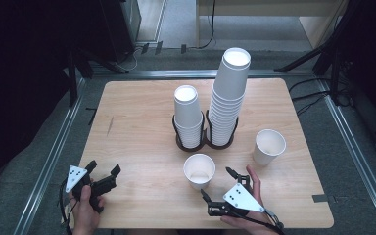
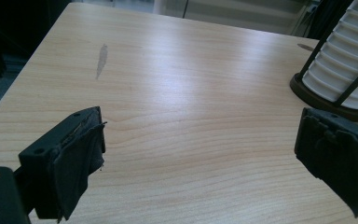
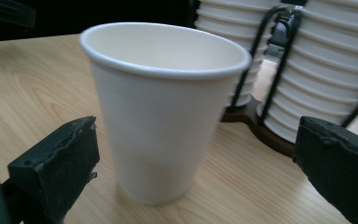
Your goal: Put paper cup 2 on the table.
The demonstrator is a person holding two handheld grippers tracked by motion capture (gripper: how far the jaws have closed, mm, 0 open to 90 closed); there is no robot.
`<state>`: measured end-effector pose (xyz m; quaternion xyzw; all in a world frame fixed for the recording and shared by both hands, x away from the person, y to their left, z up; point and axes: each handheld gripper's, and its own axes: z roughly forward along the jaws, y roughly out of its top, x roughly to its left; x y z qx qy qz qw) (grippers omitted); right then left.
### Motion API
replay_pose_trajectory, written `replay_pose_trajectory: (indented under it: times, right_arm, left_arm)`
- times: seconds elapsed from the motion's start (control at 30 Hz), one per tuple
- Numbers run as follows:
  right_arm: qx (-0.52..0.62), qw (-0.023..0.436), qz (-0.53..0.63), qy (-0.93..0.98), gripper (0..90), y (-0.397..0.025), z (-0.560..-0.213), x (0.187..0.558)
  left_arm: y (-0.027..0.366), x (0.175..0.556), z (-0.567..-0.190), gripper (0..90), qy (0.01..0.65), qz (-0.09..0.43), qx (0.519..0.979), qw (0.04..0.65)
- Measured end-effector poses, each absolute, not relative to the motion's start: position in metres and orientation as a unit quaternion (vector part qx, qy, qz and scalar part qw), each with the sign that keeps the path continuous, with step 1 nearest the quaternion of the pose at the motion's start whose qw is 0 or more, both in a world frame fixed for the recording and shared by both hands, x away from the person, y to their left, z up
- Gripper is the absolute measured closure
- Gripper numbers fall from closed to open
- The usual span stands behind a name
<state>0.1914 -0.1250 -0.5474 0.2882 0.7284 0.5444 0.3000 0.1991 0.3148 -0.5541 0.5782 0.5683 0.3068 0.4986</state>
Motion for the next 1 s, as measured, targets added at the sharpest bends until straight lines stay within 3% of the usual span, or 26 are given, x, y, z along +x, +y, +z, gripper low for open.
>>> replay_pose_trajectory:
  times: [1.0]
  right_arm:
    - [0.416, 0.39, 0.517, 0.639, 0.6, -0.255, -0.536, 0.207]
  left_arm:
    - [0.313, 0.199, -0.554, 1.9, 0.565, 0.31, 0.584, 0.494]
